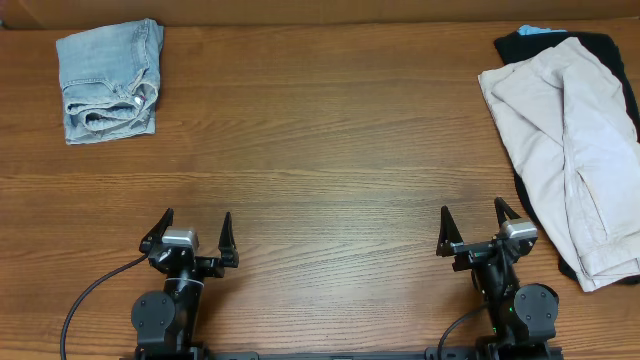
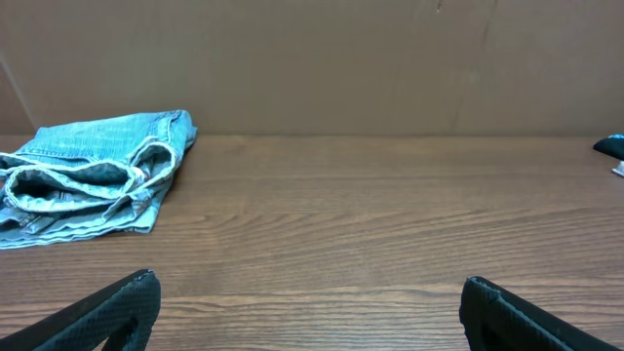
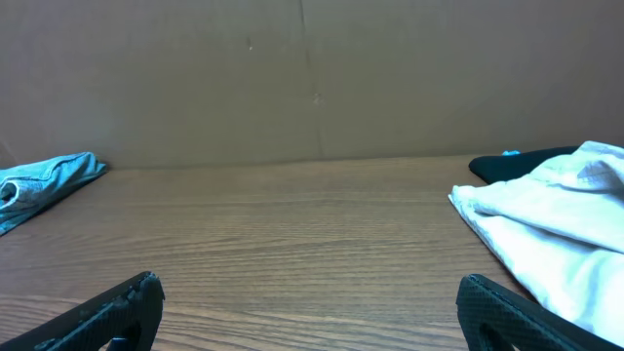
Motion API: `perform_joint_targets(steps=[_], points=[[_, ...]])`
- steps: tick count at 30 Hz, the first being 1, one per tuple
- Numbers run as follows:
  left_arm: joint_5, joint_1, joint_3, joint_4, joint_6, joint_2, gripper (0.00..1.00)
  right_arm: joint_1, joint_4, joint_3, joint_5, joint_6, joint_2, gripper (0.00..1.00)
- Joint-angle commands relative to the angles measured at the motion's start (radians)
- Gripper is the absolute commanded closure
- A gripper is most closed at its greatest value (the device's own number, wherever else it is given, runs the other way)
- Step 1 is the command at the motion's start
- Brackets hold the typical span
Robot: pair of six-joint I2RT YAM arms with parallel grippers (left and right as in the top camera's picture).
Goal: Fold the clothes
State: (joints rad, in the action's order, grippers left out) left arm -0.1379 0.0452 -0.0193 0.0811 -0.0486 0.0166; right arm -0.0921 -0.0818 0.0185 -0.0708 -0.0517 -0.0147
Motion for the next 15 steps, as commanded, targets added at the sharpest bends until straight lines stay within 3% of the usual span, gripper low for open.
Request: perform_joint_targets(steps=[1,7,12,15], points=[[0.007,-0.009,0.009,-0.007,0.008,-0.012,0.00,0.003,0.005,-0.010,0.002,0.000,0.010,0.00],[0.003,-0.009,0.009,-0.011,0.007,-0.012,0.00,0.003,0.005,-0.010,0.002,0.000,0.010,0.00],[-0.159,-0.009,-0.002,-0.098,0.006,-0.012,0.00,0.003,0.005,-0.010,0.029,0.002,0.010,0.00],[-0.174,-0.009,-0.055,-0.080,-0.019,-0.011,0.00,0.003,0.048,-0.010,-0.001,-0.004,0.010,0.00]])
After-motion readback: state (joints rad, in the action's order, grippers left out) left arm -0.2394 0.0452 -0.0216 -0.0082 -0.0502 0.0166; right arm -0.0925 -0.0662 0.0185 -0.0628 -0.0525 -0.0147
